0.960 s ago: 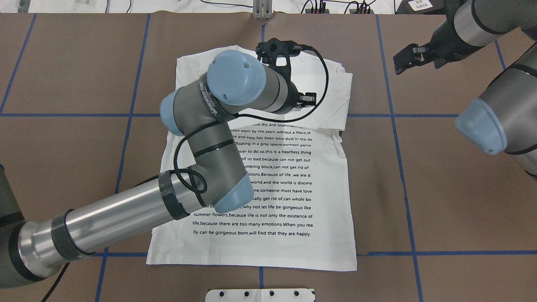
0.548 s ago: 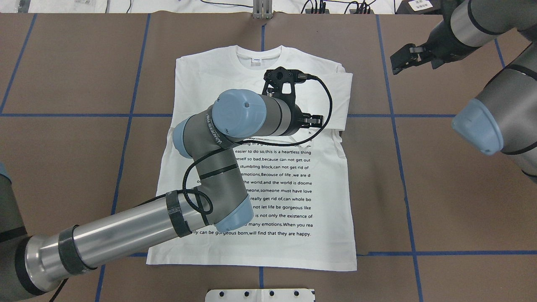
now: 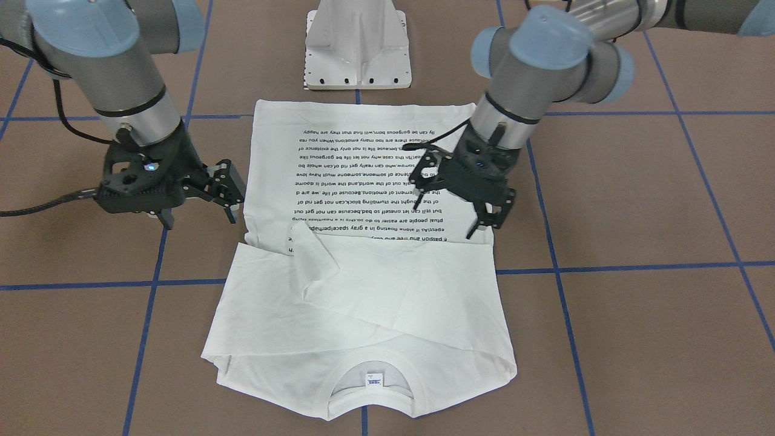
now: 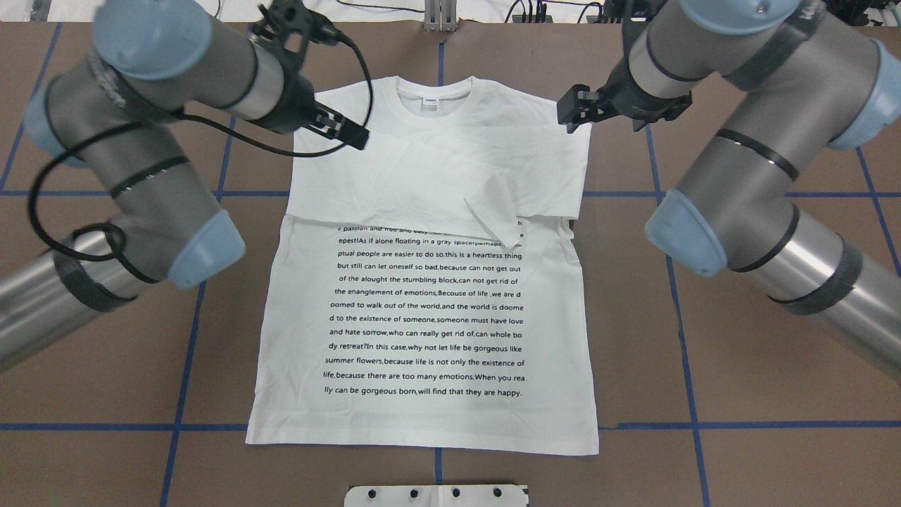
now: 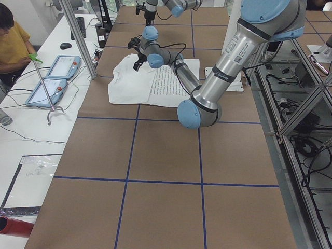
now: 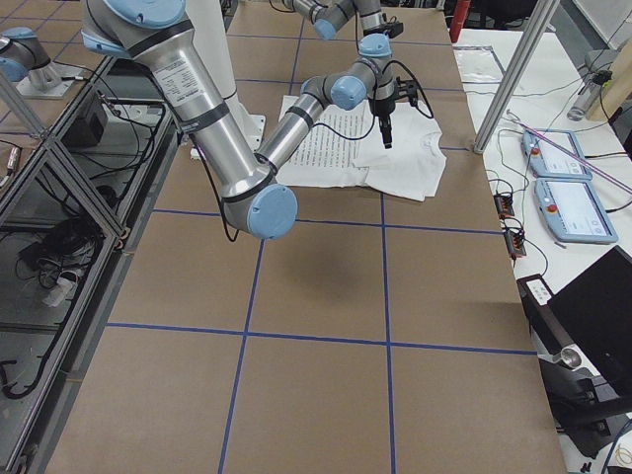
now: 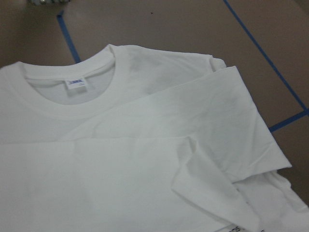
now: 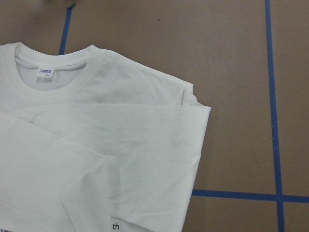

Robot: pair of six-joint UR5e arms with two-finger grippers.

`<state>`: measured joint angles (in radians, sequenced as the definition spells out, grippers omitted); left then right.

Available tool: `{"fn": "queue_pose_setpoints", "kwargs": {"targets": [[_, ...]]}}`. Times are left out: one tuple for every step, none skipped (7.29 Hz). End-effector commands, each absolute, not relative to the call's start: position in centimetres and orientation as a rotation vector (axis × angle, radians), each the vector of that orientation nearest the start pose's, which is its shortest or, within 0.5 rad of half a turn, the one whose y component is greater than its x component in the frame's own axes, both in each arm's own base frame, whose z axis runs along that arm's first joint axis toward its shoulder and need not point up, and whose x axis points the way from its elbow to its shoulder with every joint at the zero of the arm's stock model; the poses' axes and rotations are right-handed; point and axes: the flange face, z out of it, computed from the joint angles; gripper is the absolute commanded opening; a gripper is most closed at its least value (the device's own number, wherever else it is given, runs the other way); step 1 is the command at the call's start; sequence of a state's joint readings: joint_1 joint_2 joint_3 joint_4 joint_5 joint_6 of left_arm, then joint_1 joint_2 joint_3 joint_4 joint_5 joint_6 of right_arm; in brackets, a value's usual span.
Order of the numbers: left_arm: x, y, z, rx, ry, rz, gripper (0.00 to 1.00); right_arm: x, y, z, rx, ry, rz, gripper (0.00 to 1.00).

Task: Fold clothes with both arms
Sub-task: 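Release the sleeve and raise the left gripper while the right gripper moves over the collar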

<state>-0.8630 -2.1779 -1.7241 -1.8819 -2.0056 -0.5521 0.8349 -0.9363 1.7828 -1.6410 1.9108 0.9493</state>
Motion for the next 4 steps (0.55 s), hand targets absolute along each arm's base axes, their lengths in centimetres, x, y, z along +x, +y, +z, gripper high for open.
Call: {"fn": "queue_pose_setpoints", "kwargs": {"targets": [[25.9,-58.3,24.8,0.657,0.836,0.512,1.0,-46.0,-56.7,17.7,0.26,-0.709,0.112,1.0],[24.5,-58.4,26.0,0.659,0.828,0.517,1.0,-50.8,-57.5,16.1,0.242,-0.67,0.116,1.0],[24.4,-58.3,26.1,0.66,0.828,0.517,1.0,-55.3,-57.6,15.9,0.245,-0.602,0.116,1.0],[24.4,-58.2,26.4,0.657,0.828,0.515,1.0,-57.9,-57.3,16.5,0.247,-0.554,0.116,1.0]]}}
